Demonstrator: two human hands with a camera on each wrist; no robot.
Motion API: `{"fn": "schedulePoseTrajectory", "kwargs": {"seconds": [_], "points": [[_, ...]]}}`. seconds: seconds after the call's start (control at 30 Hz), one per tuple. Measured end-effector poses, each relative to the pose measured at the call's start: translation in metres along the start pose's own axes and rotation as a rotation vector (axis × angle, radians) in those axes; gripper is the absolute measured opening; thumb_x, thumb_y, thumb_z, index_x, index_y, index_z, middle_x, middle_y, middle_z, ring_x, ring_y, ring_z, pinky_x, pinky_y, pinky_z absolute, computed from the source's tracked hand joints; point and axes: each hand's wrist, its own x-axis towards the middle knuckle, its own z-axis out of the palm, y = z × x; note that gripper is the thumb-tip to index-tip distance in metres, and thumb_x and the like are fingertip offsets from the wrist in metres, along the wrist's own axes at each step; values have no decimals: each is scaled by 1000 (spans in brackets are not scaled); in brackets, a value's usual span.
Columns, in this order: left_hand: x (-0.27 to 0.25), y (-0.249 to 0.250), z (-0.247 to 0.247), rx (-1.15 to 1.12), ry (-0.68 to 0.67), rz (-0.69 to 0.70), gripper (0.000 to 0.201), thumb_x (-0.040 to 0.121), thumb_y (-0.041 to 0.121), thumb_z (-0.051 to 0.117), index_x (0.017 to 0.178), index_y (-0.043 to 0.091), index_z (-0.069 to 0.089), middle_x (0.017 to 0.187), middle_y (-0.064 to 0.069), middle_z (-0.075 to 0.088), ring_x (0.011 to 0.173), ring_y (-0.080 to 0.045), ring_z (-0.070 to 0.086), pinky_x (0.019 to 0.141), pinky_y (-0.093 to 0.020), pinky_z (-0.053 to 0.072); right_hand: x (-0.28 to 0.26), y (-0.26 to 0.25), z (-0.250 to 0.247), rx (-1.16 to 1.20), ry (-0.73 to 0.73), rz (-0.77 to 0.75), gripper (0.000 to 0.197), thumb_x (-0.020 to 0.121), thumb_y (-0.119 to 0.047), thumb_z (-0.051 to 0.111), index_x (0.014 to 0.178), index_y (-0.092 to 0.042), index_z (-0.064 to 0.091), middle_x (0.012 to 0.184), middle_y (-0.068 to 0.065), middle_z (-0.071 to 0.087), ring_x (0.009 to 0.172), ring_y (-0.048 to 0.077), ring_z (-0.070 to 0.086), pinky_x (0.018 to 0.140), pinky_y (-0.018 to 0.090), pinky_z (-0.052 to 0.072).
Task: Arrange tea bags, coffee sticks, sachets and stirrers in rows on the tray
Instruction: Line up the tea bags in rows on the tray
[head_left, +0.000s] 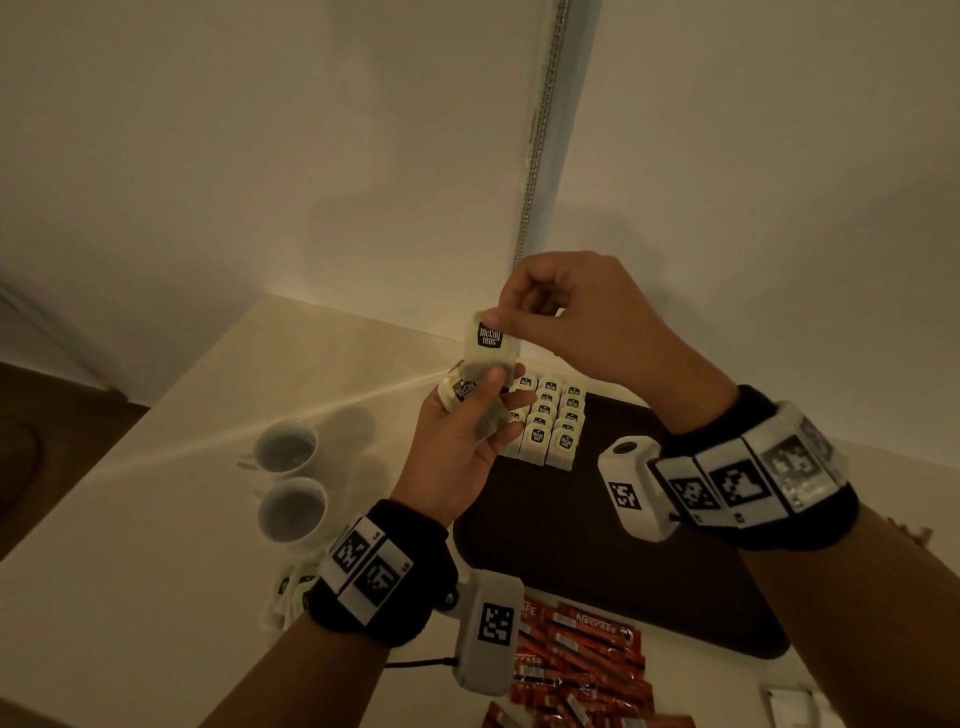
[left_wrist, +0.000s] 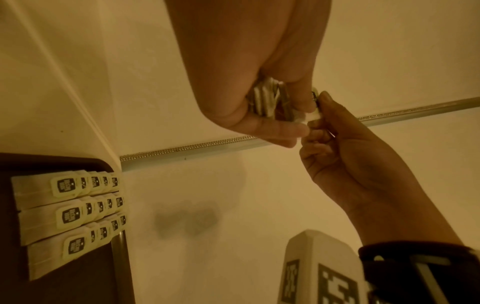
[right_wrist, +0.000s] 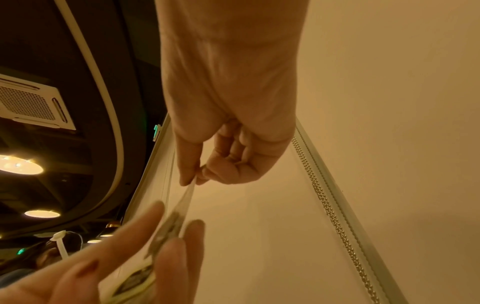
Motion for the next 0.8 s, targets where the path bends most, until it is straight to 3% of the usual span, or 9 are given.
{"fn": "schedulePoseTrajectory", "kwargs": {"seconds": [0.17,0.27,0.37,0.5,0.7,0.8], "points": [[5,-4,-3,-14,17,-21,18,76,23,59,92,16,64,83,6,73,71,-7,68,51,-15,51,2,4,1,9,-31,-1,18,78,-30,74,76,-14,67,68,-1,63,59,9,55,54,11,45],[9,-7,-12,45,26,-48,27,76,31,59,99,16,62,88,5,73,76,-10,69,54,-18,52,3,10,3,79,-51,52,19,79,-30,73,78,-13,66,69,1,63,59,12,58,51,13,46],[17,-5,-34,50,170,-83,38,80,41,58,108,15,60,98,-2,72,81,-16,69,57,-23,54,2,34,8,163,-47,133,17,80,-23,73,80,-8,65,66,-1,63,55,6,59,52,16,48],[28,5,-69,-95,301,-109,34,97,43,41,101,13,58,95,-9,72,80,-24,71,61,-27,57,-9,98,37,123,-179,296,6,83,-8,69,84,-10,63,68,-3,63,53,3,58,55,14,48],[34,11,-77,-82,267,-110,43,99,47,32,102,13,58,94,-12,72,88,-30,71,66,-35,59,-30,178,96,41,-377,565,10,87,-4,61,97,-6,62,91,10,67,74,16,63,74,27,55],[36,12,-77,-98,261,-125,47,98,50,31,103,12,58,95,-14,72,88,-31,71,67,-36,59,-38,200,114,-8,-357,609,14,87,-9,63,100,-2,62,99,15,67,85,27,66,79,34,57]]}}
